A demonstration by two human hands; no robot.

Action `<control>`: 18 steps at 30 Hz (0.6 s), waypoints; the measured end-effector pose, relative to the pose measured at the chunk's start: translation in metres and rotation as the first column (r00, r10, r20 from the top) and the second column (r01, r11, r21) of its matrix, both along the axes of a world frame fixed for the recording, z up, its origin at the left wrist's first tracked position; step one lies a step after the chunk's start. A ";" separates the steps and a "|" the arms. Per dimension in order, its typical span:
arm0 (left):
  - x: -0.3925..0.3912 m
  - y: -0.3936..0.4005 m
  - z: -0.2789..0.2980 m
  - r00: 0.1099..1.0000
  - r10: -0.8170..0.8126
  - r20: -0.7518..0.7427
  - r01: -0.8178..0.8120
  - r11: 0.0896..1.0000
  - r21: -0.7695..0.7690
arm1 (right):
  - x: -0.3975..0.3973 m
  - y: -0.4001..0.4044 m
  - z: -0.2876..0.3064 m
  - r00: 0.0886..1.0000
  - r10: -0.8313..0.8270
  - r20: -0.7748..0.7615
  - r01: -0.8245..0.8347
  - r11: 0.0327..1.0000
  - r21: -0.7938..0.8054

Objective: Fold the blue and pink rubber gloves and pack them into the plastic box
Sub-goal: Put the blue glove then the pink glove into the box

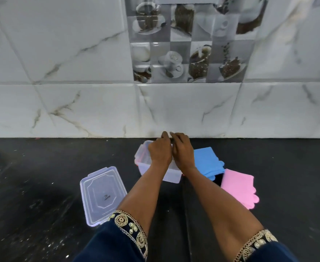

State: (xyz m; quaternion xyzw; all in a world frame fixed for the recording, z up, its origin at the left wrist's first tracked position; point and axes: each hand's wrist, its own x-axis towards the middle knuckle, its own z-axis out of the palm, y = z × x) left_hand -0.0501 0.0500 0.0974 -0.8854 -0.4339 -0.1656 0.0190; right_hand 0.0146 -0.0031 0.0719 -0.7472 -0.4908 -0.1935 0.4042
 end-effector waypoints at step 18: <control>0.118 -0.074 -0.050 0.960 -0.206 0.192 0.281 0.656 -0.701 | 0.114 -0.082 -0.056 0.777 -0.475 -0.413 0.285 0.851 -0.441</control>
